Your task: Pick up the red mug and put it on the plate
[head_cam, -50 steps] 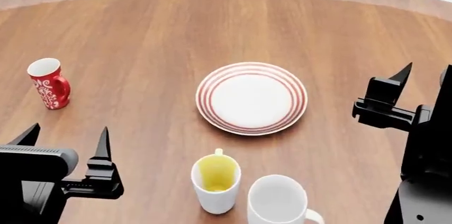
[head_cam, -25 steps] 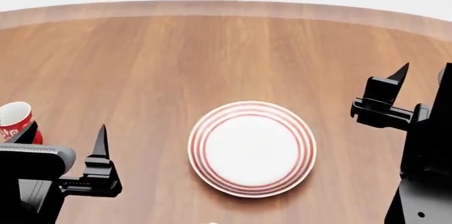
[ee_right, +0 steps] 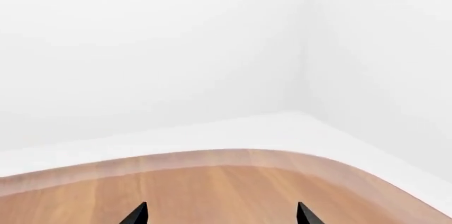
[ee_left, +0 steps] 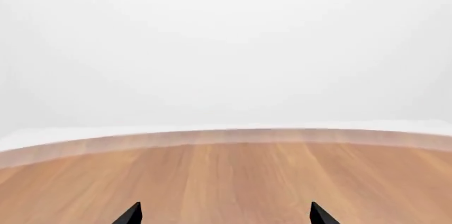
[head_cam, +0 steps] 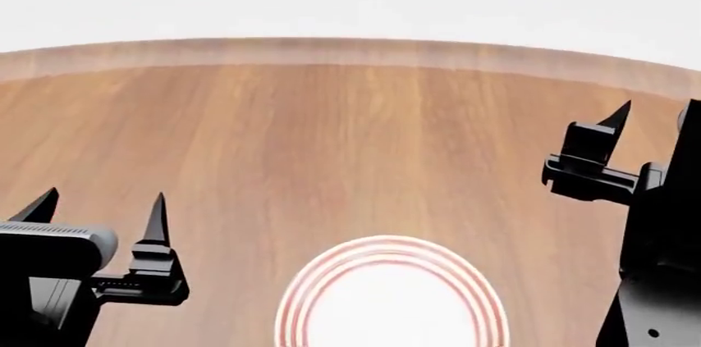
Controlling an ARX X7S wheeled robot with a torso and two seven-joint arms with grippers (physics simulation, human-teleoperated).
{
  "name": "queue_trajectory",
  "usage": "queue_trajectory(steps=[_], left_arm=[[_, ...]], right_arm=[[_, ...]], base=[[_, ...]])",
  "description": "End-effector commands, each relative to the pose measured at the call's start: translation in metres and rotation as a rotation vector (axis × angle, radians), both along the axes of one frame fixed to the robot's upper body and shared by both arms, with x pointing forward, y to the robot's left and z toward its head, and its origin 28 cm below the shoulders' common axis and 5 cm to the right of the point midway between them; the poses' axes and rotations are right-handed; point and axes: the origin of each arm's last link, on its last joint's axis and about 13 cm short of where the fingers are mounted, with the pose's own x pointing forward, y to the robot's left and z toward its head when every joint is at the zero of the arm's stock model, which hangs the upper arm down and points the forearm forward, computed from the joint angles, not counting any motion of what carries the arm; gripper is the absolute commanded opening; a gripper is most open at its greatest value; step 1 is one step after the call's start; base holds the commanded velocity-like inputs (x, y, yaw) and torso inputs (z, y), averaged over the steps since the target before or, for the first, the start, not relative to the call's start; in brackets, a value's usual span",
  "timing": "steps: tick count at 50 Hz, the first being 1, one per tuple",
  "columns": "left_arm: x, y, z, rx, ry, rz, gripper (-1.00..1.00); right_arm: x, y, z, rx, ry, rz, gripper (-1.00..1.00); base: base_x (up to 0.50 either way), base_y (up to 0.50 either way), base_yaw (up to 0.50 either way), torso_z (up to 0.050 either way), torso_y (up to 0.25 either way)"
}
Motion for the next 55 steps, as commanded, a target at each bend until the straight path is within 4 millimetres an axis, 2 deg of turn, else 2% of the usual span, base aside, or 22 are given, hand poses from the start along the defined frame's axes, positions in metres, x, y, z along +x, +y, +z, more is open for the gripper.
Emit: queue_trajectory(steps=[1, 6, 21, 25, 32, 34, 40, 55], left_arm=[[0.000, 0.000, 0.000, 0.001, 0.000, 0.000, 1.00], [0.001, 0.000, -0.001, 0.002, 0.002, 0.002, 1.00], [0.003, 0.002, 0.000, -0.017, 0.016, 0.070, 1.00], [0.014, 0.011, 0.005, -0.114, 0.036, 0.270, 1.00], [0.029, 0.025, 0.001, -0.157, 0.094, 0.482, 1.00], [0.037, 0.030, -0.001, -0.148, 0.082, 0.664, 1.00], [0.043, 0.033, -0.005, -0.166, 0.121, 0.700, 1.00], [0.036, 0.032, -0.008, -0.156, 0.131, 0.662, 1.00]], right_arm=[[0.000, 0.000, -0.001, -0.001, 0.007, 0.002, 1.00], [0.001, 0.000, -0.003, -0.008, -0.005, -0.007, 1.00], [0.004, 0.002, -0.006, 0.004, 0.040, 0.006, 1.00], [0.007, 0.002, -0.008, 0.010, 0.053, -0.008, 1.00], [0.007, 0.002, -0.011, 0.010, 0.071, -0.013, 1.00], [0.007, 0.002, -0.012, 0.014, 0.077, -0.017, 1.00], [0.009, 0.002, -0.013, 0.014, 0.085, -0.018, 1.00], [0.009, 0.002, -0.017, 0.029, 0.093, -0.016, 1.00]], base=[[0.50, 0.00, 0.00, 0.000, 0.000], [0.48, 0.00, 0.00, 0.000, 0.002], [0.00, 0.00, 0.00, 0.000, 0.000], [0.00, 0.00, 0.00, 0.000, 0.000], [0.00, 0.00, 0.00, 0.000, 0.000], [0.00, 0.00, 0.00, 0.000, 0.000], [0.00, 0.00, 0.00, 0.000, 0.000], [0.00, 0.00, 0.00, 0.000, 0.000]])
